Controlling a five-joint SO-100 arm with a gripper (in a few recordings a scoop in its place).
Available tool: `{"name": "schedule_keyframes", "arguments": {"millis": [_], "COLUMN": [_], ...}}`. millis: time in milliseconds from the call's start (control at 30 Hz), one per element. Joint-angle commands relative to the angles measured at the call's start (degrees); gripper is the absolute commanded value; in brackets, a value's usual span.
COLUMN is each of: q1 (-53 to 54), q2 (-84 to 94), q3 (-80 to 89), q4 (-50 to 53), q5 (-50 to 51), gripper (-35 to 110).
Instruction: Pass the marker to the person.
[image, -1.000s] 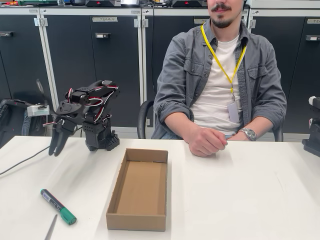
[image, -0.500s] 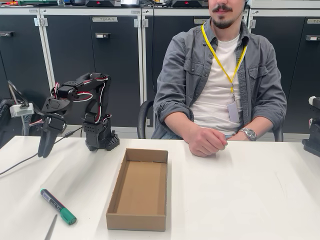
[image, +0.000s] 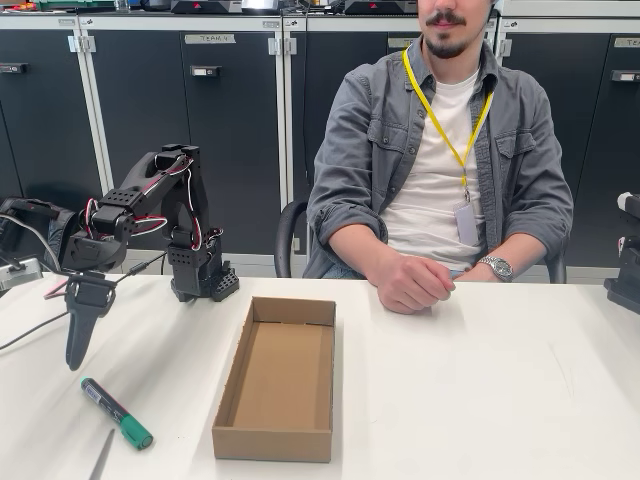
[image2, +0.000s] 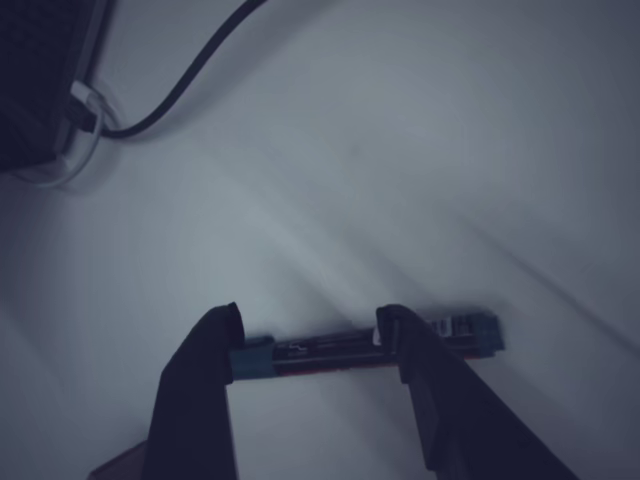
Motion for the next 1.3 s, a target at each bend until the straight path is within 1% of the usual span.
{"name": "schedule_keyframes", "arguments": {"millis": [0,100,167,233,367,433,500,567,633,700,767,967,1100,1267], "q1": [2.11,4.13,5.19,5.54,4.92,3.52,1.23,-1.05,-2.99,-4.22,-5.10,-5.98,-5.62,-4.57], "q2": [-1.32,-4.57,-6.42,-8.09,-9.76,-8.44,-5.27,-2.64,-1.76,-2.02,-2.11,-2.02,-3.25,-4.66], "q3": [-6.59,-10.81,-11.51,-12.92,-15.91,-14.41,-10.11,-8.26,-9.40,-12.39,-12.92,-14.33,-16.17,-17.14], "q4": [-3.52,-7.21,-13.27,-16.08,-12.57,-9.23,-8.35,-3.96,2.29,9.14,13.01,17.58,17.84,17.14], "q5": [1.41,2.11,2.20,1.58,-1.41,-3.96,-6.33,-6.94,-3.60,2.46,8.44,26.89,37.97,47.81], "gripper": [30,30,30,30,32,33,33,34,34,35,35,35,35,36]}}
